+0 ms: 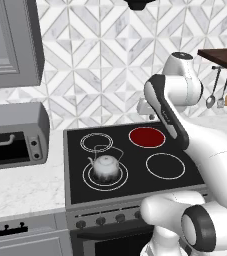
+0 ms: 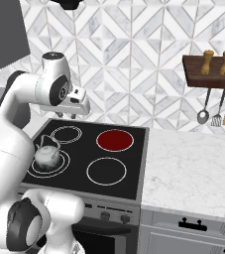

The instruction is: Turn off the rear right burner of the stove.

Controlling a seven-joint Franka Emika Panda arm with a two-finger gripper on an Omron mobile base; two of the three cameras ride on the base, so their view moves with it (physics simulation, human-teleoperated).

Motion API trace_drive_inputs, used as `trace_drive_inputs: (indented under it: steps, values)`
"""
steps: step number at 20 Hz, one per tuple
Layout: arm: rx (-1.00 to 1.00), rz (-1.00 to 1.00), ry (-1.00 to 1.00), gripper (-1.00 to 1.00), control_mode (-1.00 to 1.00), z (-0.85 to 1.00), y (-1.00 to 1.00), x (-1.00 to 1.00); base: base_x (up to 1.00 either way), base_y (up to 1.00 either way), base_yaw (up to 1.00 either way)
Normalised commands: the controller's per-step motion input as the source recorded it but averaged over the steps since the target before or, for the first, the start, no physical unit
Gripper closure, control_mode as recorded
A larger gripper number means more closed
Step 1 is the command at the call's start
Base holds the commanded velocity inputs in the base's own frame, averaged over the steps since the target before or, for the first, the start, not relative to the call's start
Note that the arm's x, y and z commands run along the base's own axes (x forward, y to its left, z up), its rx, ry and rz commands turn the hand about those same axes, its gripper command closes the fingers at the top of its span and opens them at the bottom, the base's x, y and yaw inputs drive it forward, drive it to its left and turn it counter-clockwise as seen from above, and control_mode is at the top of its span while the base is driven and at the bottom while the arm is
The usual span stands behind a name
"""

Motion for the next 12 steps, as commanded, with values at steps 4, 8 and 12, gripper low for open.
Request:
trace_drive_inputs:
  steps: [4, 8, 12]
  values:
    - [0.0, 0.0, 0.0, -1.0, -1.0, 0.0, 0.0, -0.07, 0.0, 0.0, 0.0]
    - [0.0, 0.0, 0.0, -1.0, -1.0, 0.0, 0.0, -0.02, 0.0, 0.0, 0.0]
    - [0.0, 0.0, 0.0, -1.0, -1.0, 0.0, 0.0, 0.0, 0.0, 0.0, 0.0]
